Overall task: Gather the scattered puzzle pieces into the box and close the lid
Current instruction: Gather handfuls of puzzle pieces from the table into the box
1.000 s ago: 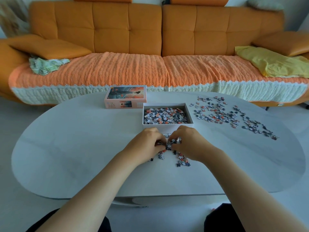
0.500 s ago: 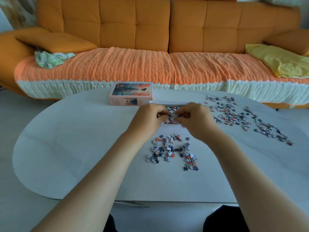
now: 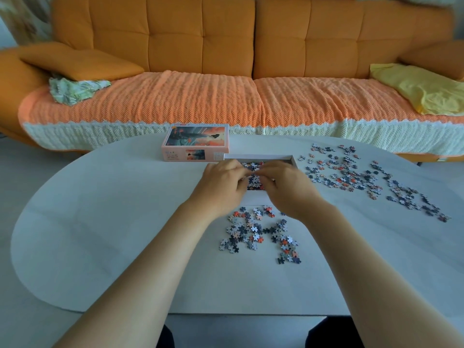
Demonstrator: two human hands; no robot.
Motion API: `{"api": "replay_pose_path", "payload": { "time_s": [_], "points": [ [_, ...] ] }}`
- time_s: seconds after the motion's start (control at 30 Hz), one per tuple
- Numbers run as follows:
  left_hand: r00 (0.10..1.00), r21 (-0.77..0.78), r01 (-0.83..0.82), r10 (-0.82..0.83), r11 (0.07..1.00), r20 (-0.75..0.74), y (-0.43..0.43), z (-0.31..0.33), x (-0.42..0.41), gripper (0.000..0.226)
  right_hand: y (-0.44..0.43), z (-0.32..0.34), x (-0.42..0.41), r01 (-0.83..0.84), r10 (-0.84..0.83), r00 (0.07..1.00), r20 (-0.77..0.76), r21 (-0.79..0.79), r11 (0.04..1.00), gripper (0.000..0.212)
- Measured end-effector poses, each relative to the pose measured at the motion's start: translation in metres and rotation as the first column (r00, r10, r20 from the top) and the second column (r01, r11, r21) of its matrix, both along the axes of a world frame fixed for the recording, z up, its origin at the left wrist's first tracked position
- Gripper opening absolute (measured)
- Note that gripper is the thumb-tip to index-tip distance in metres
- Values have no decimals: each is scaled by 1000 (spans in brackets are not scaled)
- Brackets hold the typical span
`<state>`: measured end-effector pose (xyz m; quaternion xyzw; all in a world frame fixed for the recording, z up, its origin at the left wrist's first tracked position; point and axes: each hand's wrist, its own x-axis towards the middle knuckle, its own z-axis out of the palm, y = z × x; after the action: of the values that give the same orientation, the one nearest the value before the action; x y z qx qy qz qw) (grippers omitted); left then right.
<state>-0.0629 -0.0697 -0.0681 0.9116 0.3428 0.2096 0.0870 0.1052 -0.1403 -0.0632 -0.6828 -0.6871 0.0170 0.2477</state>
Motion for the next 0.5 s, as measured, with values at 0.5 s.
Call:
{"api": "replay_pose_path", "payload": {
  "time_s": [0.5],
  "points": [
    [979, 127, 119, -138, 985, 153, -35, 3, -34, 18, -40, 19, -6, -107, 106, 994, 9, 78, 991, 28]
  ]
}}
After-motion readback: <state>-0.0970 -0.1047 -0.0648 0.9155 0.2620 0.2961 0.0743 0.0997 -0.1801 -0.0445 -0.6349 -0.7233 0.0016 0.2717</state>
